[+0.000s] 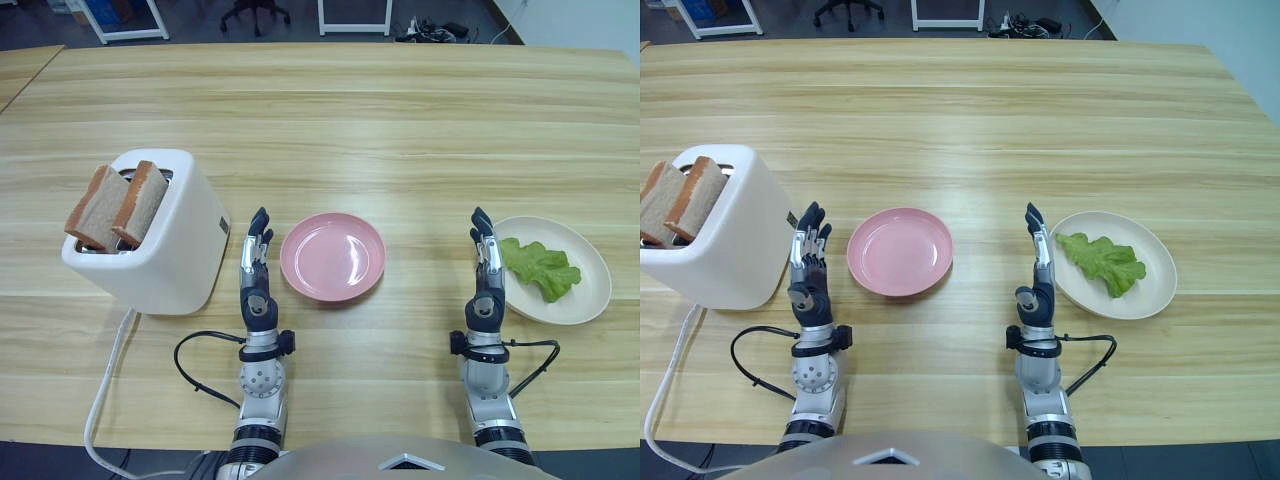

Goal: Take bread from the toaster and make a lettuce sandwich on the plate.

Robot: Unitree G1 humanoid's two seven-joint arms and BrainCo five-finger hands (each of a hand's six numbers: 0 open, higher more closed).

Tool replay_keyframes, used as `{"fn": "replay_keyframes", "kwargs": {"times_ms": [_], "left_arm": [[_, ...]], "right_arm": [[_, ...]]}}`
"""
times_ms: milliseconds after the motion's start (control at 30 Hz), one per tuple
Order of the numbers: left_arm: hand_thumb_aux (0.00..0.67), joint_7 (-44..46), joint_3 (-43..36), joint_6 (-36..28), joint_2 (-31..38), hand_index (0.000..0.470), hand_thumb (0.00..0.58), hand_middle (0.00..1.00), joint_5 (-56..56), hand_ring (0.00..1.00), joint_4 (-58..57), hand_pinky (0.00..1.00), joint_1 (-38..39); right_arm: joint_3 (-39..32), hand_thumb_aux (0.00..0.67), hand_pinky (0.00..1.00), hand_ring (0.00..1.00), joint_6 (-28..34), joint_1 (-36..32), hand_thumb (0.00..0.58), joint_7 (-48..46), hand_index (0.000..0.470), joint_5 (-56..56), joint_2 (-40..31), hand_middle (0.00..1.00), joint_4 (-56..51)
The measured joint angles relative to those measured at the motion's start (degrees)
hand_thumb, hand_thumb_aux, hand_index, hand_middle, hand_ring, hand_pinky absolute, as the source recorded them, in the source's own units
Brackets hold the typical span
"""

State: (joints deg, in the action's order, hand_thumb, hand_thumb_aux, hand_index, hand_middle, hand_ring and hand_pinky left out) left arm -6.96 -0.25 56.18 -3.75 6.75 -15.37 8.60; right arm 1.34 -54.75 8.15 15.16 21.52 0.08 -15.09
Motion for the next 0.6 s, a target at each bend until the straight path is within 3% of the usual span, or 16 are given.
{"fn": "replay_keyframes", "kwargs": {"times_ms": [467, 600], "left_arm": [[0.0, -0.8, -0.8, 0.1, 0.1, 0.0, 0.0, 0.0, 2.6, 0.0, 1.0, 0.0, 1.8], [0.0, -6.6, 8.4, 0.0, 1.6, 0.0, 0.0, 0.0, 14.1, 0.0, 10.1, 0.0, 1.5]], "right_arm": [[-2.4, 0.0, 0.0, 0.0, -1.8, 1.0, 0.0, 1.8, 0.0, 2.3, -1.8, 0.0, 0.3], [-3.1, 0.0, 0.0, 0.0, -2.0, 1.2, 0.0, 2.0, 0.0, 3.5, -2.5, 0.0, 0.5]]}}
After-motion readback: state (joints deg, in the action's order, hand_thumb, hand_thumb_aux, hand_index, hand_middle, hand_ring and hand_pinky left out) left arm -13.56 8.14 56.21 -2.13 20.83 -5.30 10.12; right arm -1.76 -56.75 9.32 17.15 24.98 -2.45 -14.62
